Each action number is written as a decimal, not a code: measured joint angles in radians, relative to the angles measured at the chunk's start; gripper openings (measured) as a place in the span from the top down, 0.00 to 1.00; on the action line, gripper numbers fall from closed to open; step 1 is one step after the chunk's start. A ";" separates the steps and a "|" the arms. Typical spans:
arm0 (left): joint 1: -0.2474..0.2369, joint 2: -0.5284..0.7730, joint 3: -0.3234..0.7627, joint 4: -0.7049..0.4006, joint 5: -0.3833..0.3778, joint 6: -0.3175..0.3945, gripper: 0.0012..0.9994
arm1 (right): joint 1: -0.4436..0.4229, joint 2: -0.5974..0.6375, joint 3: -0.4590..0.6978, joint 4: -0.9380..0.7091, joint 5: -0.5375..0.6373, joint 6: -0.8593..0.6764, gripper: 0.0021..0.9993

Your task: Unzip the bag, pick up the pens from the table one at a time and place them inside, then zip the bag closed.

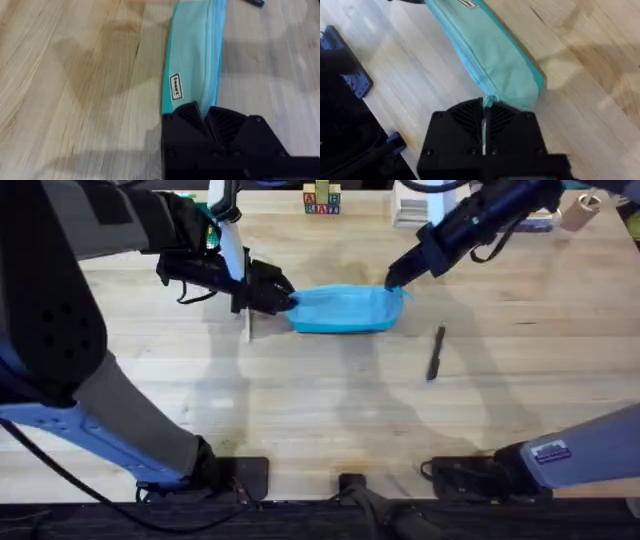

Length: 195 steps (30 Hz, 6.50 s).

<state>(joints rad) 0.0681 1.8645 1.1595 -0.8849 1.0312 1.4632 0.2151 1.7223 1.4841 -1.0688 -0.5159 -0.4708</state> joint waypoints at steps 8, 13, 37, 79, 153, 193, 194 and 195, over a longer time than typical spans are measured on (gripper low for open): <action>0.000 0.000 0.000 0.000 -0.001 0.000 0.96 | 0.073 0.000 0.000 0.058 0.005 0.000 0.97; 0.000 0.000 0.000 0.000 -0.003 0.000 0.96 | 0.120 0.000 0.000 0.108 0.016 0.000 0.97; 0.005 0.000 0.000 0.001 -0.001 0.000 0.96 | 0.294 0.082 0.002 0.313 0.000 0.000 0.97; 0.005 0.000 0.000 0.002 0.000 0.000 0.96 | 0.387 0.147 0.005 0.465 0.000 0.003 0.97; 0.048 -0.343 0.015 -0.121 -0.213 -0.001 0.00 | 0.003 -0.306 0.019 -0.011 0.030 -0.062 0.71; 0.048 -0.785 0.015 -0.286 -0.479 -0.536 0.01 | -0.077 0.004 0.019 -0.164 0.122 -0.571 0.97; 0.048 -0.785 0.015 -0.286 -0.479 -0.536 0.00 | -0.077 0.018 0.019 -0.158 0.117 -0.577 0.97; 0.048 -0.785 0.015 -0.286 -0.479 -0.536 0.01 | -0.077 0.030 0.019 -0.150 0.112 -0.582 0.97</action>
<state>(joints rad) 0.1158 1.0790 1.1744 -1.1713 0.5526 0.9272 0.1379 1.7518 1.5028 -1.2190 -0.4038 -1.0527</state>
